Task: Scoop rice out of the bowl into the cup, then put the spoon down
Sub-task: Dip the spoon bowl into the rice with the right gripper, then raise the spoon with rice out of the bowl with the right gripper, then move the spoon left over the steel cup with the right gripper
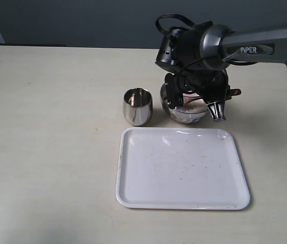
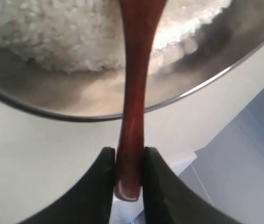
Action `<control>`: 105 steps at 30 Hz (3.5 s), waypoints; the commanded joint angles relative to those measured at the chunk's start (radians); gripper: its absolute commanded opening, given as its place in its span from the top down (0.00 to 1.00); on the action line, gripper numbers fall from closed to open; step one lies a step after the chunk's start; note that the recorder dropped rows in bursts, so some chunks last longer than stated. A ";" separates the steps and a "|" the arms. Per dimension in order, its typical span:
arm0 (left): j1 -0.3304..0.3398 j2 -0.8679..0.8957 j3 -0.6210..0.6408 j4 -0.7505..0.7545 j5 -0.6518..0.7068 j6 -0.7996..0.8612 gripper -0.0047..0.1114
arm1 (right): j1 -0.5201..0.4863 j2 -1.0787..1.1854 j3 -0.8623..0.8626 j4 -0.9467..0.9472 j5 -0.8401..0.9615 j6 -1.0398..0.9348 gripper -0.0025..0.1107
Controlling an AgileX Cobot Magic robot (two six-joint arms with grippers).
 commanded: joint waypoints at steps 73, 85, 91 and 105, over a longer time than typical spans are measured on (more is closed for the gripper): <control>0.001 -0.005 -0.002 0.001 0.001 -0.006 0.96 | -0.154 -0.050 -0.149 0.527 0.000 -0.067 0.98; 0.001 -0.005 -0.002 0.001 0.001 -0.006 0.96 | -0.071 -0.050 -0.149 0.490 0.000 -0.067 0.98; 0.001 -0.005 -0.002 0.001 0.001 -0.006 0.96 | -0.046 -0.050 -0.149 0.429 0.000 -0.061 0.98; 0.001 -0.005 -0.002 0.001 0.001 -0.006 0.96 | -0.005 -0.050 -0.149 0.365 0.000 -0.030 0.98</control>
